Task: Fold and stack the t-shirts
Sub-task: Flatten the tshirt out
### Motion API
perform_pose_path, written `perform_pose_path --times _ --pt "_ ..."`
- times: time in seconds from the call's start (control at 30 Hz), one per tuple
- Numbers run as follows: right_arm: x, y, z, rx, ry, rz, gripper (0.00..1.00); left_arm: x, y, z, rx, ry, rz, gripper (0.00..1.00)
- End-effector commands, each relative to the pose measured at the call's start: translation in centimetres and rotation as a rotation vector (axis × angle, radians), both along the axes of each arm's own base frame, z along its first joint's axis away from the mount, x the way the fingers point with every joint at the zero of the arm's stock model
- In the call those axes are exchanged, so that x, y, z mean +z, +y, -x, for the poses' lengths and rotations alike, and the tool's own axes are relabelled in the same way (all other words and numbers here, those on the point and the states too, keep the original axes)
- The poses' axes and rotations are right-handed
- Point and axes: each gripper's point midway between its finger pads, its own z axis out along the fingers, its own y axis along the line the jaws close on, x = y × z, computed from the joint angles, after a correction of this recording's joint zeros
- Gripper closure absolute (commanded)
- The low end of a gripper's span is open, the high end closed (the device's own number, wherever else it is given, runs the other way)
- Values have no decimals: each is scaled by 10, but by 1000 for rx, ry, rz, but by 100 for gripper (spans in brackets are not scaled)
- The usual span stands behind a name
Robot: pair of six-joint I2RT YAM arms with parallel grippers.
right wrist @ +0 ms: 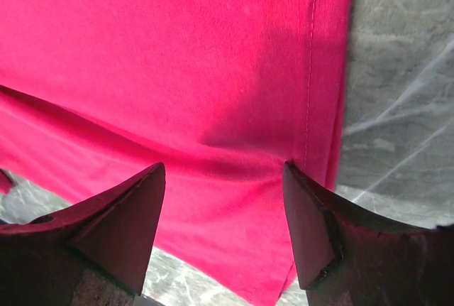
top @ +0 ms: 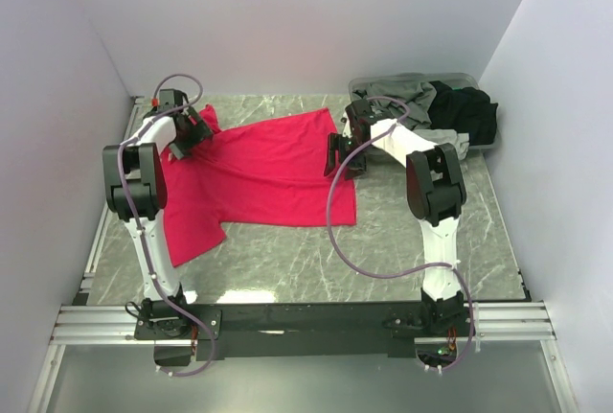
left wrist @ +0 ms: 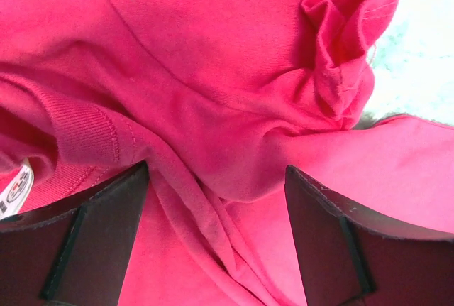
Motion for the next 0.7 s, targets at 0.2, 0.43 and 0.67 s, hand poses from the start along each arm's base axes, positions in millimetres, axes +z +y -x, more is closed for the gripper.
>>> perform_pose_path --times 0.2,0.43,0.67 --pt "73 7 -5 55 -157 -17 27 73 16 31 55 -105 -97 14" --pt "99 2 15 35 -177 -25 26 110 31 115 223 -129 -154 15" --pt "110 2 30 26 -184 -59 27 75 35 227 491 -2 -115 28"
